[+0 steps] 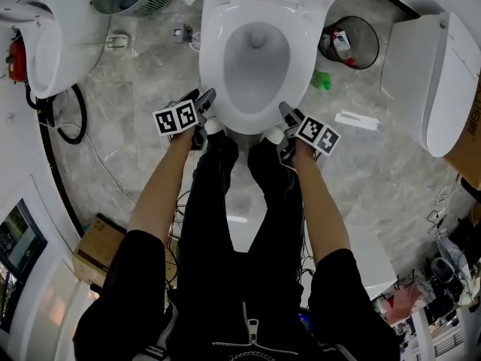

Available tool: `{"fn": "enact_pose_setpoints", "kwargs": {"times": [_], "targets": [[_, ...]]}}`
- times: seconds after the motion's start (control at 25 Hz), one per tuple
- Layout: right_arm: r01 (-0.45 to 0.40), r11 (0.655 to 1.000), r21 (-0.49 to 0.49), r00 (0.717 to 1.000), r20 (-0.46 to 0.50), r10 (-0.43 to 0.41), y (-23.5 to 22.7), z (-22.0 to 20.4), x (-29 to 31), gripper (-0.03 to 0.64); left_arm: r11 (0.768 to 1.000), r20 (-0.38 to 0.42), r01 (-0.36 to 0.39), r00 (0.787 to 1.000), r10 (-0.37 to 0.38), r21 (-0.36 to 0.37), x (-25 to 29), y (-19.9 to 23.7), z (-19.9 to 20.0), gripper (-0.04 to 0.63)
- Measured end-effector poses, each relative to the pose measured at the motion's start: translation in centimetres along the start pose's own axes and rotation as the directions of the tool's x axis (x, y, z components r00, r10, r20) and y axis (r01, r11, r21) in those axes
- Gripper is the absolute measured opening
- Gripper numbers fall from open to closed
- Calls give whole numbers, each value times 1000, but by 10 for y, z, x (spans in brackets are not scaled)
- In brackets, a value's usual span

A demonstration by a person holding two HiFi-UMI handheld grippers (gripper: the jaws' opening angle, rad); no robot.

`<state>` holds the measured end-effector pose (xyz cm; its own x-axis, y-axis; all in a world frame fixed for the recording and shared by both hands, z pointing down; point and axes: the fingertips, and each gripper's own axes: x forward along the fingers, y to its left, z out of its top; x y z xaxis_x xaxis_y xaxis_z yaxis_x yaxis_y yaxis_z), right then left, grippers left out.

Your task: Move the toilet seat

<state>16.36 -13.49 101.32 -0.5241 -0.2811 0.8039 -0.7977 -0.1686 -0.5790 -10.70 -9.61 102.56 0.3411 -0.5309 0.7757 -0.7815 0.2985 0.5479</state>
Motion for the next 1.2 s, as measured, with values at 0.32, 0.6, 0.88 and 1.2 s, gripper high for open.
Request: {"fn": "enact_pose_setpoints", "kwargs": {"times": [0.32,0.6,0.88,1.2], "targets": [[45,998,36,999,-17,-45,-30,-14,11,273,988,-28,66,997,-70,-137,21,6,-22,231],[5,993,121,998,-58,3,-28,-24,30,230,984,-56,65,996,-76,-167,22,2,-23,183],[-18,988,153,999,-40,25,-13,-22,7,206,973,-56,77,994,-91,-217,-1,-9,-17,169],[-83,967,241,996,34,77,36,7,-59,174,958,-42,143,987,-158,-247,-55,-55,22,164]]}}
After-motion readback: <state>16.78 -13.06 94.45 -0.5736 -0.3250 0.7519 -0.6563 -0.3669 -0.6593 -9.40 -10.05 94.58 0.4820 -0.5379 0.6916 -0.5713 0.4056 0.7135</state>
